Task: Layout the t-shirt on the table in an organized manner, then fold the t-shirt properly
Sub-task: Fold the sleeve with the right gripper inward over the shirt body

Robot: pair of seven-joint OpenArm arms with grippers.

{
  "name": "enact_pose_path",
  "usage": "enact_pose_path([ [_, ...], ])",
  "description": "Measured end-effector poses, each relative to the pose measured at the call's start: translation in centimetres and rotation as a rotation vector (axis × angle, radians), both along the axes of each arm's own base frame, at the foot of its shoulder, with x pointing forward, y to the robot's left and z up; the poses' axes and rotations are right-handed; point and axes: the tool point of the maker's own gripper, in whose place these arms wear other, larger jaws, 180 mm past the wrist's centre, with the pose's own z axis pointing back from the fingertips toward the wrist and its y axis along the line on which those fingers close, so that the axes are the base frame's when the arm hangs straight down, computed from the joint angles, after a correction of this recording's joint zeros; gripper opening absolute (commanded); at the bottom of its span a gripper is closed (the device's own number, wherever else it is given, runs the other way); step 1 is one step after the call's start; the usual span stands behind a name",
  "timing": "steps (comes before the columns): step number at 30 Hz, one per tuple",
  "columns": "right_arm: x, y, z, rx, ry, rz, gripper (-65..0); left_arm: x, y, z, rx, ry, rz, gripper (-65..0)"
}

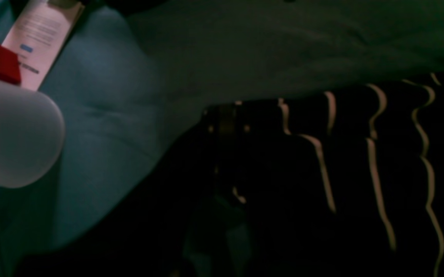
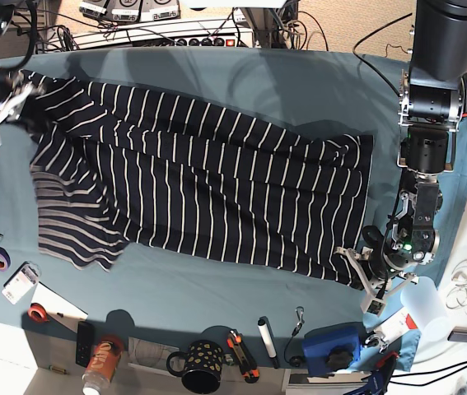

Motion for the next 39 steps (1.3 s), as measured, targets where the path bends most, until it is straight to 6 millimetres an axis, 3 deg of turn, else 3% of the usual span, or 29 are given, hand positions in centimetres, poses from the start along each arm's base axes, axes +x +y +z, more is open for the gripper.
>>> enact_pose_path([
  [5, -1.0, 0.8, 0.1, -0.020, 0.017, 0.032, -65.0, 0.0, 0.0, 0.0, -0.001, 0.000, 0.000, -65.0],
  [8, -1.2, -0.2, -0.5, -0.079, 0.048, 0.014, -65.0, 0.0, 0.0, 0.0, 0.000, 0.000, 0.000, -65.0],
  [9, -1.4, -0.4, -0.6, -0.093, 0.058, 0.009, -62.5, 0.0, 0.0, 0.0, -0.001, 0.000, 0.000, -65.0],
  [12, -2.1, -0.6, -1.3, -0.107, 0.112, 0.015, -41.7, 0.0, 0.0, 0.0, 0.000, 0.000, 0.000, -65.0],
  [13, -2.3, -0.7, -1.4, -0.114, 0.124, 0.018, -38.5, 0.0, 0.0, 0.0, -0.001, 0.000, 0.000, -65.0],
  [16, -2.4, -1.6, -1.0, -0.160, 0.157, 0.039, -38.4, 0.0, 0.0, 0.0, 0.001, 0.001, 0.000, -65.0],
  [19, 0.0, -3.2, 1.6, -0.219, 0.018, 0.003, -38.4, 0.0, 0.0, 0.0, 0.000, 0.001, 0.000, -65.0],
  [21, 1.7, -6.3, 3.4, -0.342, -0.079, -0.088, -38.4, 0.0, -0.1, 0.0, -0.004, 0.002, 0.000, -65.0],
  [24, 4.5, -9.3, 4.9, -0.344, -0.189, -0.200, -39.1, 0.0, 0.0, 0.0, -0.002, 0.003, 0.001, -65.0],
  [27, 6.9, -12.3, 3.1, -0.247, -0.156, -0.294, -39.1, 0.0, -0.1, 0.0, -0.004, 0.000, 0.000, -65.0],
  [30, 8.9, -13.8, 0.5, -0.139, -0.101, -0.323, -39.1, 0.0, 0.0, -0.1, 0.000, 0.005, 0.001, -65.0],
  [34, 11.9, -14.1, -1.3, -0.029, -0.077, -0.350, -39.1, -0.1, 0.1, -0.1, 0.003, 0.010, 0.001, -65.0],
  [39, 17.3, -13.1, -2.4, -0.003, -0.078, -0.335, -39.1, -0.1, -0.1, -0.1, -0.001, 0.008, 0.000, -65.0],
])
